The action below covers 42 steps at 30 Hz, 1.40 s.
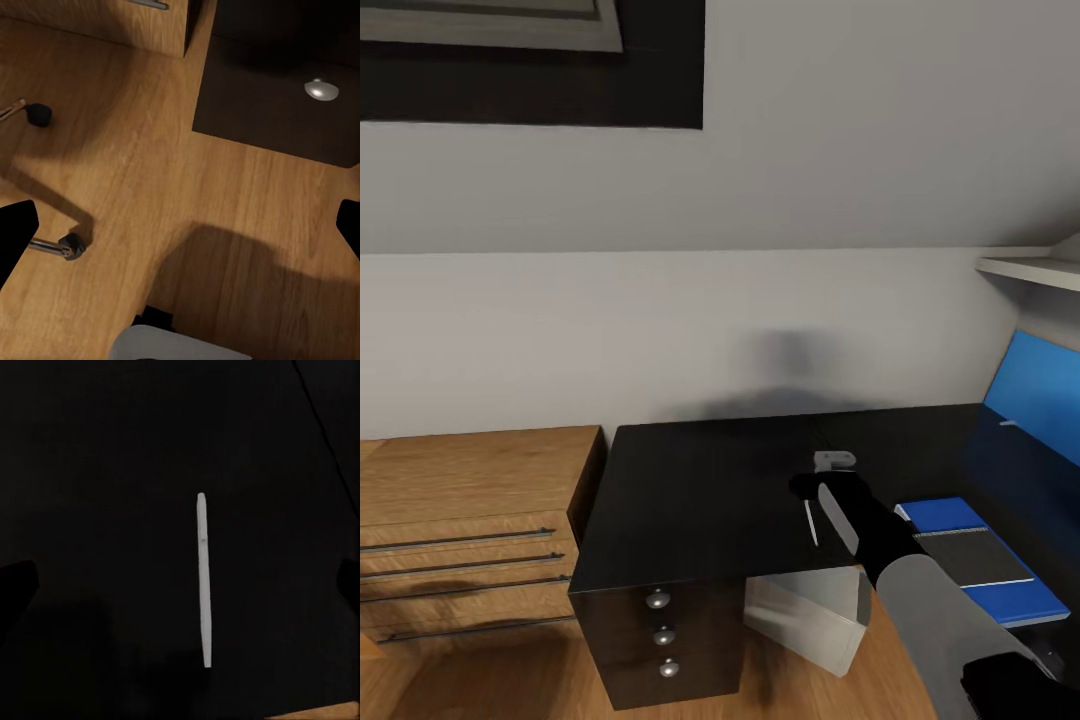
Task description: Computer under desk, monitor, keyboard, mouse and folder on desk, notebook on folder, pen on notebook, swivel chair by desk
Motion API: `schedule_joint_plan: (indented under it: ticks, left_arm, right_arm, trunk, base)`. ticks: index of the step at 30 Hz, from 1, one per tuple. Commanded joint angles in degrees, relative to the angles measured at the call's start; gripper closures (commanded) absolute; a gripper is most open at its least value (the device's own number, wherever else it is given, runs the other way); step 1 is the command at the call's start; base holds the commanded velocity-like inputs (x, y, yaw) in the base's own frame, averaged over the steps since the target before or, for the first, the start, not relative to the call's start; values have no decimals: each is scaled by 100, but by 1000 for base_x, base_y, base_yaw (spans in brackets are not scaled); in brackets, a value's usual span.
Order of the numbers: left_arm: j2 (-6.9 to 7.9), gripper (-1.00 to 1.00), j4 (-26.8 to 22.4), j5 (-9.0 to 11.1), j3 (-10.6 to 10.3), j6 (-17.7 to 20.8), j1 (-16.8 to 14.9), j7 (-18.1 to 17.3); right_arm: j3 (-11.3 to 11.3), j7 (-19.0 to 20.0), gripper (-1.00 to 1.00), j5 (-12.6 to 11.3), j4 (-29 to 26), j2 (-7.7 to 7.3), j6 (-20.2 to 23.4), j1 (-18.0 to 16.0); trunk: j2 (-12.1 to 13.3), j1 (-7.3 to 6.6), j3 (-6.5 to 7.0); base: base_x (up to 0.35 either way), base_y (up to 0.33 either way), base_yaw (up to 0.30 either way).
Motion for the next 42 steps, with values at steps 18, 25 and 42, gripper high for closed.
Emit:
schedule_joint_plan:
  ticks: [18, 25, 42]
  left_arm:
    - [0, -100, -7, 59, -4, 5, 3, -15]
    - [6, -100, -7, 59, -3, 0, 3, -15]
    - [99, -100, -6, 66, 10, -27, 3, -7]
  right_arm:
    - [27, -40, -100, -68, 252, -14, 1104, -108]
    - [21, -54, -100, -81, 224, -13, 1581, -108]
    - [22, -38, -100, -112, 24, -19, 1664, -105]
  trunk:
    - [-5, 1, -7]
    - [-5, 1, -7]
    - [-5, 1, -7]
  base:
    - [0, 0, 0]
    - [0, 0, 0]
    - [0, 0, 0]
